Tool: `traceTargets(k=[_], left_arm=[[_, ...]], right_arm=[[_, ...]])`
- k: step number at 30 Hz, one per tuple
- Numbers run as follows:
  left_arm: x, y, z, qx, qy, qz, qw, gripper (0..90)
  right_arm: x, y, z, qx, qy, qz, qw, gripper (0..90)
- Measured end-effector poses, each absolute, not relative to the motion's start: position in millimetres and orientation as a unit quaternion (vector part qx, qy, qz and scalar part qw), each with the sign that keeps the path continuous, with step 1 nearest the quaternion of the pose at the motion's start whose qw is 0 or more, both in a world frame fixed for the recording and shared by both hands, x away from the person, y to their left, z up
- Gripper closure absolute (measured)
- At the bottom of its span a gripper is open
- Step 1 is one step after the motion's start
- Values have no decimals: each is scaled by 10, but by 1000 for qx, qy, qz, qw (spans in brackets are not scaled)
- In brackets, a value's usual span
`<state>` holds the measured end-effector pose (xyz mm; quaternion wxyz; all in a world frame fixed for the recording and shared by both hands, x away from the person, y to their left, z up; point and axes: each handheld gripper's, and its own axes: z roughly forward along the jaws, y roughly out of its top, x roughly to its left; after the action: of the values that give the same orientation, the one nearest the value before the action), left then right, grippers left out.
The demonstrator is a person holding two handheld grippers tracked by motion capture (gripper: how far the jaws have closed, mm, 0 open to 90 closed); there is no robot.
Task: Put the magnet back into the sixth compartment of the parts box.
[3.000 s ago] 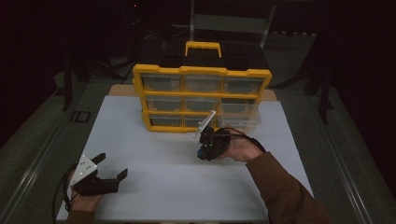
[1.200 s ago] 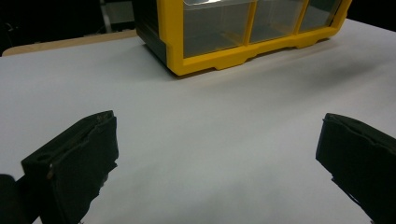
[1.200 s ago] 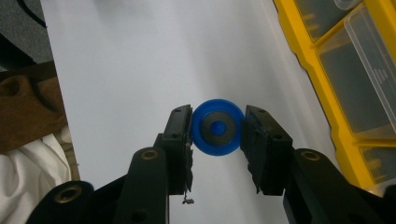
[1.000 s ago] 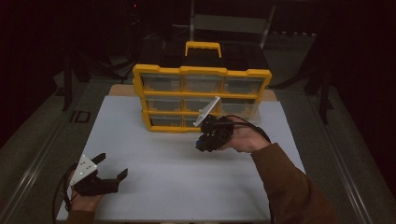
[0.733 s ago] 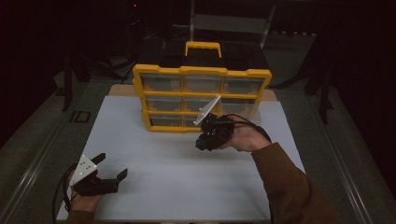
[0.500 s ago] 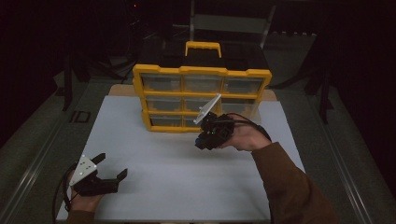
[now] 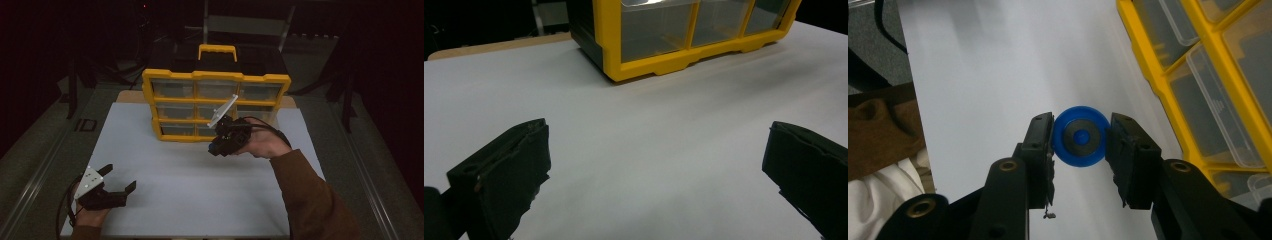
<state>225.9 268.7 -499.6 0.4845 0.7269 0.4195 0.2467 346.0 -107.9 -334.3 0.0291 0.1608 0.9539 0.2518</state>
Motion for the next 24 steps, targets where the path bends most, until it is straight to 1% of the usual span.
traceTargets(k=[24], left_arm=[[2259,2688,-4999,726,421,245,485,0]], right_arm=[[3560,-1068,-3166,173,949,261,34,628]])
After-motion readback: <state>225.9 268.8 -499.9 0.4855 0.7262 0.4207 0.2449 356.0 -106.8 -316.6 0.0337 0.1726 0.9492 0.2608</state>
